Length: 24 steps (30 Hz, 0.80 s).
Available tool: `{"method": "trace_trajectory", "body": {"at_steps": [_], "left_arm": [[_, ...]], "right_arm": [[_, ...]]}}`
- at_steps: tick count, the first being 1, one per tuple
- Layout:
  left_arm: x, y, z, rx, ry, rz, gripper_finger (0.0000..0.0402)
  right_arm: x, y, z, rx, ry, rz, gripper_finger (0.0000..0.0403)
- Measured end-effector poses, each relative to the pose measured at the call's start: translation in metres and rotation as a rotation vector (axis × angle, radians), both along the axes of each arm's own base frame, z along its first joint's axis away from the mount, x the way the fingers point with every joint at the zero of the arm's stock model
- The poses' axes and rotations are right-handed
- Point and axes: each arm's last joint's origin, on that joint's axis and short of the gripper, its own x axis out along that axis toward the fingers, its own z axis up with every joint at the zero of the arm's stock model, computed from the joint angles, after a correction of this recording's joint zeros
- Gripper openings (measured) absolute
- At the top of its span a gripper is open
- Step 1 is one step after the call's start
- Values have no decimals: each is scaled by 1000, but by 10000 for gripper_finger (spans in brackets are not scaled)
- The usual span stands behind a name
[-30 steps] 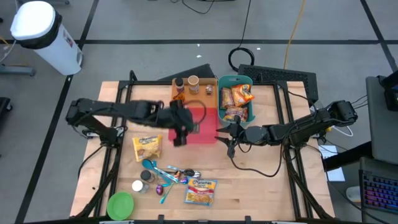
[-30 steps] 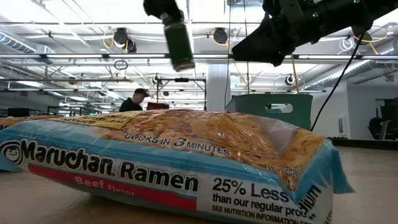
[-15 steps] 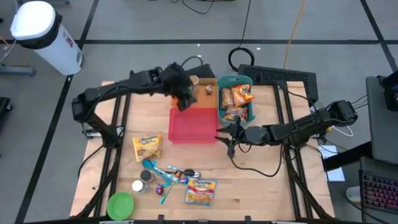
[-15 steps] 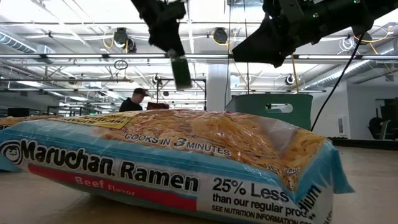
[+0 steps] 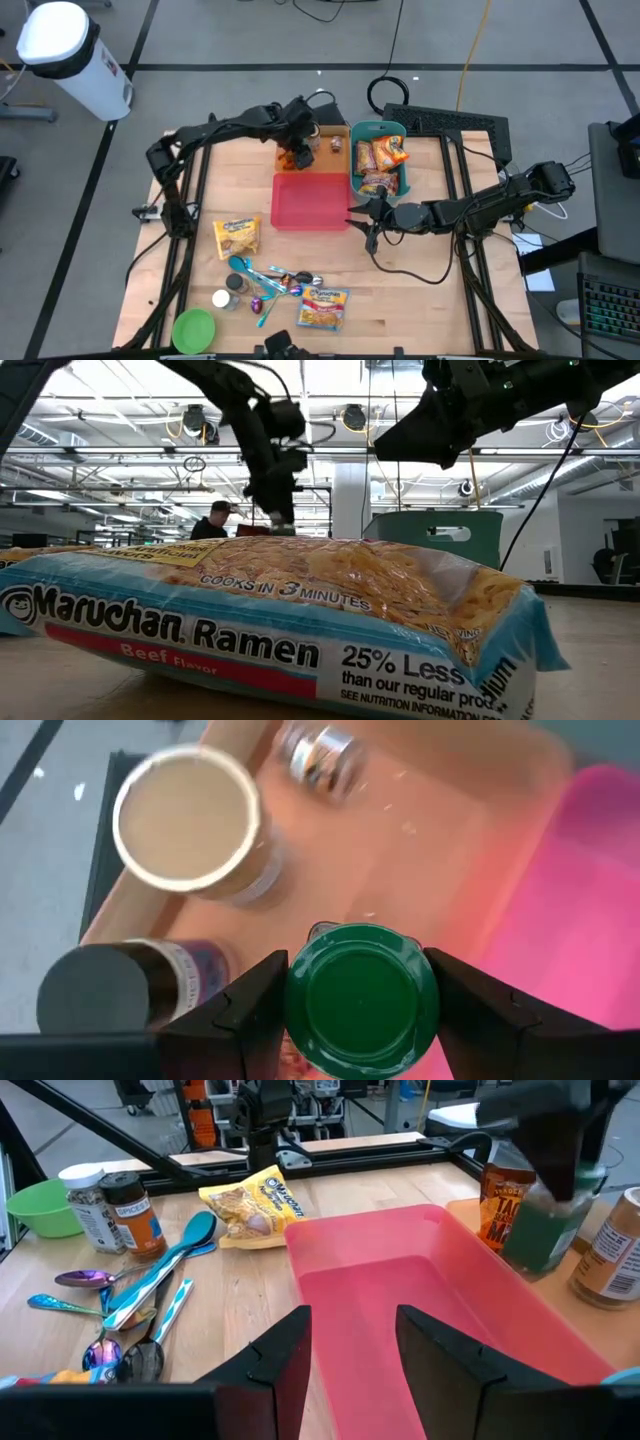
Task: Pick & Place Food Item
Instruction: Put the green spice bottle into the orange bin
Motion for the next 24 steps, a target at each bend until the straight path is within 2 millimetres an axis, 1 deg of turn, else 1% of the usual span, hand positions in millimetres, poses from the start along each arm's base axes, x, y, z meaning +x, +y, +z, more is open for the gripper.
{"method": "trace_trajectory", "body": {"at_steps": [4,7,10,18,24], "left_arm": [[2,8,-15,-22,31,21,211],[5,11,-23,-29,47,25,211],[5,10,-24,-26,48,23,212],[11,3,-24,8,46,-29,248],[14,-3,-26,49,78,-18,254]], "right_arm": [[0,0,0,-1,4,0,141],[0,0,-1,-1,6,0,141],[0,0,-1,-2,8,0,141],[0,0,-1,-4,11,1,141],[0,0,-1,-3,10,0,141]]}}
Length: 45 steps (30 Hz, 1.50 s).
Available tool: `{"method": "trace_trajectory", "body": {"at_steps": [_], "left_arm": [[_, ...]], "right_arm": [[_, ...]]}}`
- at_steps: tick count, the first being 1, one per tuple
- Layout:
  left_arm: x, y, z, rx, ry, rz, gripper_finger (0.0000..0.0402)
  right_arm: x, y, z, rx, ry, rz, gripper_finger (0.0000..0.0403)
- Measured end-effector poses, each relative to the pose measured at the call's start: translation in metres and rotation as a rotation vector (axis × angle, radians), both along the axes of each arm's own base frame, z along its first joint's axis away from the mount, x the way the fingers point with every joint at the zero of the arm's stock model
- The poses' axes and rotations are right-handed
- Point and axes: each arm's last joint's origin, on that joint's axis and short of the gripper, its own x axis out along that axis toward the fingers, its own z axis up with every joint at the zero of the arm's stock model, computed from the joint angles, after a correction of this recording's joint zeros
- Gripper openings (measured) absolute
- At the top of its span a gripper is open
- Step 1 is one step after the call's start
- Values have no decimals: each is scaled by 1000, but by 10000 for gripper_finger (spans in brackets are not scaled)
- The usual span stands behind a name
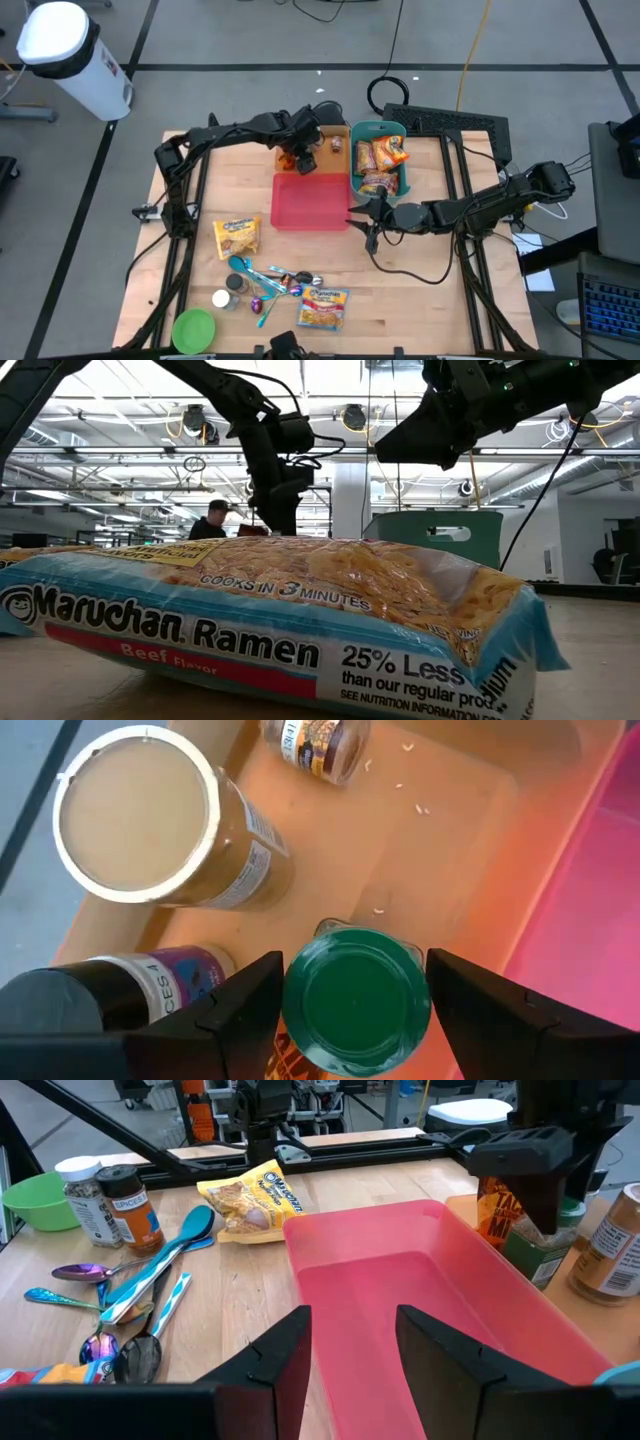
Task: Pick & Place Food Item
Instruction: Put the green spice bottle into the orange bin, then put the orange spice bottle into the orange bin
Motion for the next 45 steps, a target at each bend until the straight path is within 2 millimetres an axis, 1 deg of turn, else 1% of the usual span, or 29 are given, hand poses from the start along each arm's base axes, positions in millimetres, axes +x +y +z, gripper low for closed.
{"method": "trace_trajectory", "body": {"at_steps": [4,10,17,24,26,28,32,35,37,40,45], "left_arm": [[0,-2,2,41,21,-13,256],[-6,-3,16,140,39,69,257],[-7,-7,25,130,4,86,257],[-6,-15,24,118,27,66,257],[-10,-19,29,102,44,44,257],[-17,-27,39,82,48,14,257],[-35,-48,71,-4,-34,-21,258],[-50,-70,99,-69,-127,-74,258],[-61,-88,113,-108,-149,-116,258],[-78,-117,124,-170,-91,-137,258],[-102,-163,127,-289,89,-89,257]], "right_arm": [[0,0,0,1,0,0,141],[0,0,0,1,-1,0,141],[0,0,0,2,-1,0,141],[0,0,0,1,0,0,141],[0,0,0,1,0,0,141],[0,0,0,1,0,0,141],[0,0,0,0,5,0,141],[0,0,-1,0,8,0,141],[0,0,-1,0,7,0,141],[0,0,-1,0,8,0,141],[0,0,-1,0,8,0,141]]}}
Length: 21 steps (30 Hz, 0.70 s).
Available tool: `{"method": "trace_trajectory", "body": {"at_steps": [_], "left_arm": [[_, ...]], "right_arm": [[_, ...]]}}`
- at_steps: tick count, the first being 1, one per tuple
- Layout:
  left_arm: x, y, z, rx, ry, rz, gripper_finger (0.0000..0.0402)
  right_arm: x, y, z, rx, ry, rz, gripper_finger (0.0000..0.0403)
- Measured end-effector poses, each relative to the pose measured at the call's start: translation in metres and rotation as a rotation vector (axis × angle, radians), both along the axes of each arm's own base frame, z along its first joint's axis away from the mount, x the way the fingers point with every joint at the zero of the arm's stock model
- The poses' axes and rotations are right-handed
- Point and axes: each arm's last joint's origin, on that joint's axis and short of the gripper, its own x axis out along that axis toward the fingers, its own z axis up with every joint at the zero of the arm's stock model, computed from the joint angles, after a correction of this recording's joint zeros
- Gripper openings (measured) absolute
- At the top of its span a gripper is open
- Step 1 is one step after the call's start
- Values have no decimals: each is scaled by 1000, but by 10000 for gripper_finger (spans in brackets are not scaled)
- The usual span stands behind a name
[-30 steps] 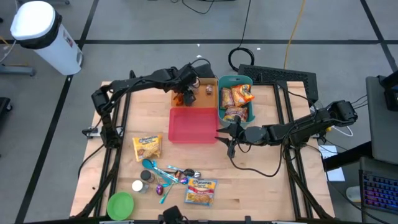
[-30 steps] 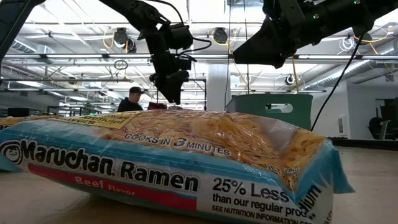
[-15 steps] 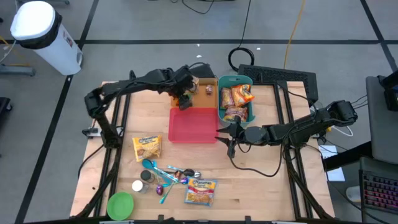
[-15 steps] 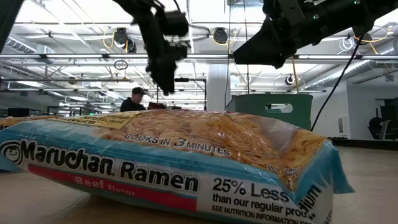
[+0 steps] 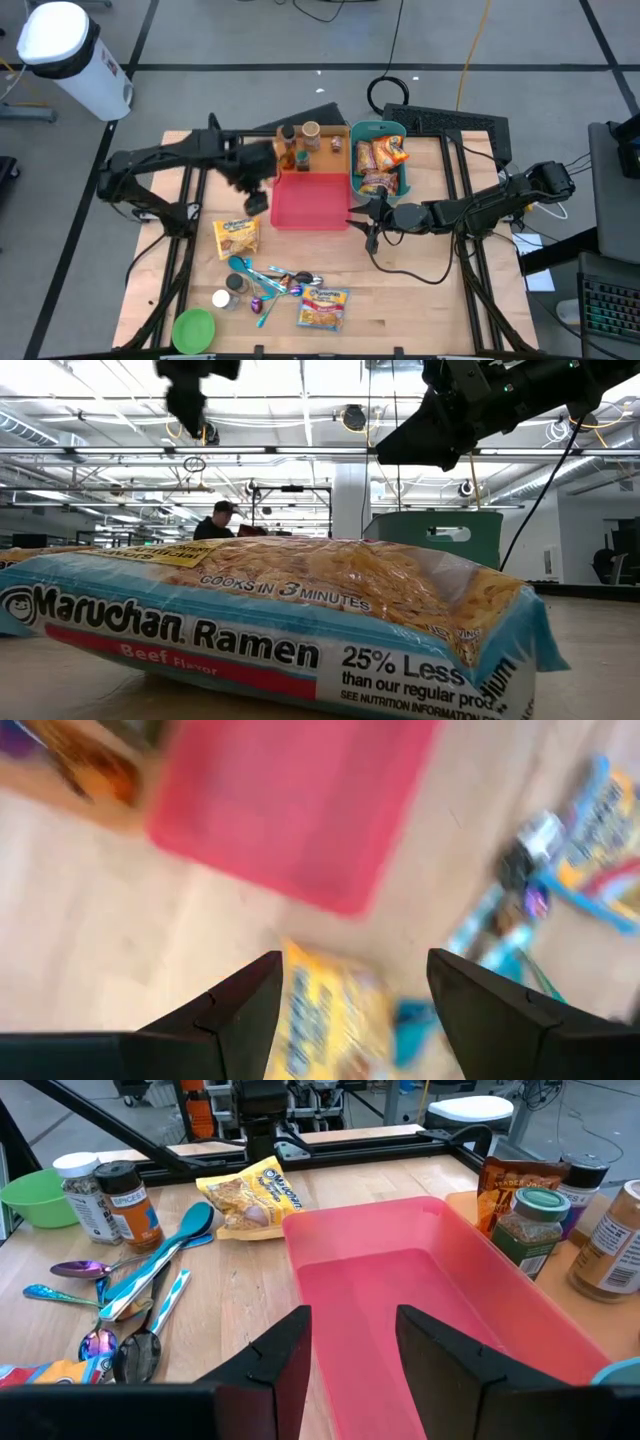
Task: Pick & Place Food Item
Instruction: Put the orange spice bottle into the orange bin
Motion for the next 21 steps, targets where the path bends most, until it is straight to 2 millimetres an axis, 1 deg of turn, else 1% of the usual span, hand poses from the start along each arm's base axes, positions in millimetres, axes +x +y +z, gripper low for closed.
{"method": "trace_trajectory", "body": {"at_steps": [4,6,12,15,21], "left_arm": [[-7,-41,-4,-35,118,-16,257],[-8,-61,-9,-38,140,-38,257],[-15,-115,-36,-36,176,-27,257],[-23,-135,-52,-18,213,7,257],[-46,-166,-74,0,277,173,258]], "right_arm": [[0,0,0,0,0,0,141],[0,0,0,0,0,0,141],[0,0,0,0,0,0,141],[0,0,0,0,0,1,141],[1,0,3,-44,-16,15,141]]}}
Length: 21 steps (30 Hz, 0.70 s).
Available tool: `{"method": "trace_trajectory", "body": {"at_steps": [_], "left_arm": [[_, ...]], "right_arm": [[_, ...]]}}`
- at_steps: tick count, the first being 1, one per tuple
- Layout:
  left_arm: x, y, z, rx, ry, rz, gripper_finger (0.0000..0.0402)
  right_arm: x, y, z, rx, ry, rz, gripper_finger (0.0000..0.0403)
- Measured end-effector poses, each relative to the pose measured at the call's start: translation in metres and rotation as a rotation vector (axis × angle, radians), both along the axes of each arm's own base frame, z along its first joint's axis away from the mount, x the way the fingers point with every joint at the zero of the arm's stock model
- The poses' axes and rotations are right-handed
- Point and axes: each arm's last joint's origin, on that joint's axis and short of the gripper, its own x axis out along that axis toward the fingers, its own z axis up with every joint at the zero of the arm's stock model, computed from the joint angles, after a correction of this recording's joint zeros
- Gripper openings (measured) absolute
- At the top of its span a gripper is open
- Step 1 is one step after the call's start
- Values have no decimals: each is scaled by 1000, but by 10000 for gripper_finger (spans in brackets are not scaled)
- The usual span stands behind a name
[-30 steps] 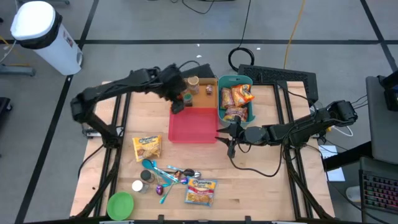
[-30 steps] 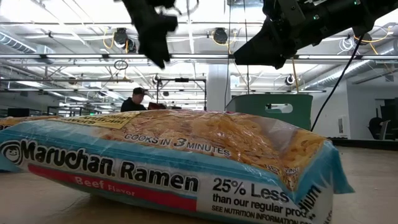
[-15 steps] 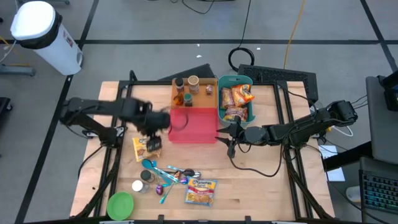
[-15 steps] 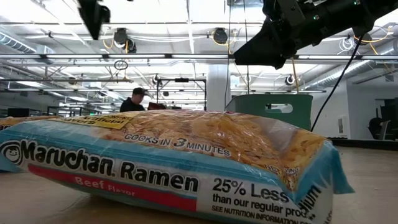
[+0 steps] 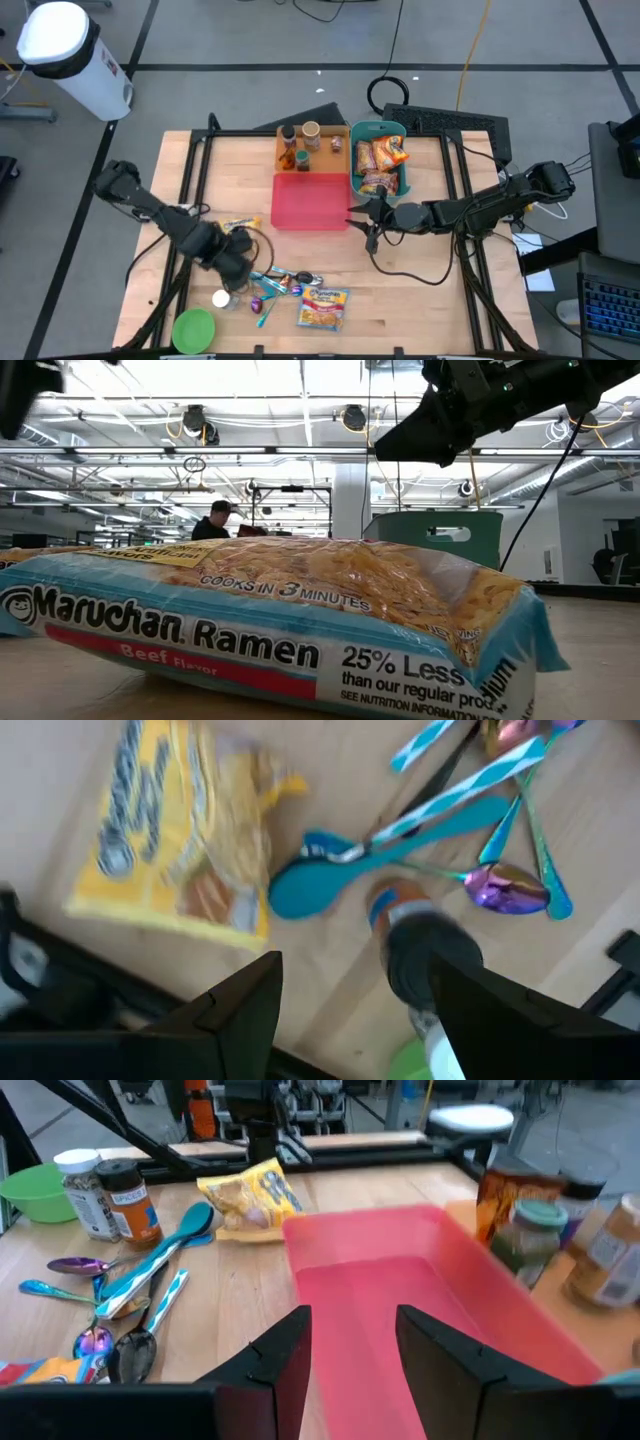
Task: Pick & Place Food Item
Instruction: Put the orange spice bottle into the orange bin
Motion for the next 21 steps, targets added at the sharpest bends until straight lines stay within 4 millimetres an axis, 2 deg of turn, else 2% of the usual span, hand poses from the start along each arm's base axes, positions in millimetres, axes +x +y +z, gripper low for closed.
{"method": "trace_trajectory", "body": {"at_steps": [6,12,21], "left_arm": [[-9,-22,-5,1,-76,178,257],[-8,-37,-7,-47,-131,296,258],[-6,-40,-13,-36,-107,331,258]], "right_arm": [[2,0,10,-47,-96,14,141],[3,0,17,-77,-156,21,141],[3,0,17,-98,-157,24,141]]}}
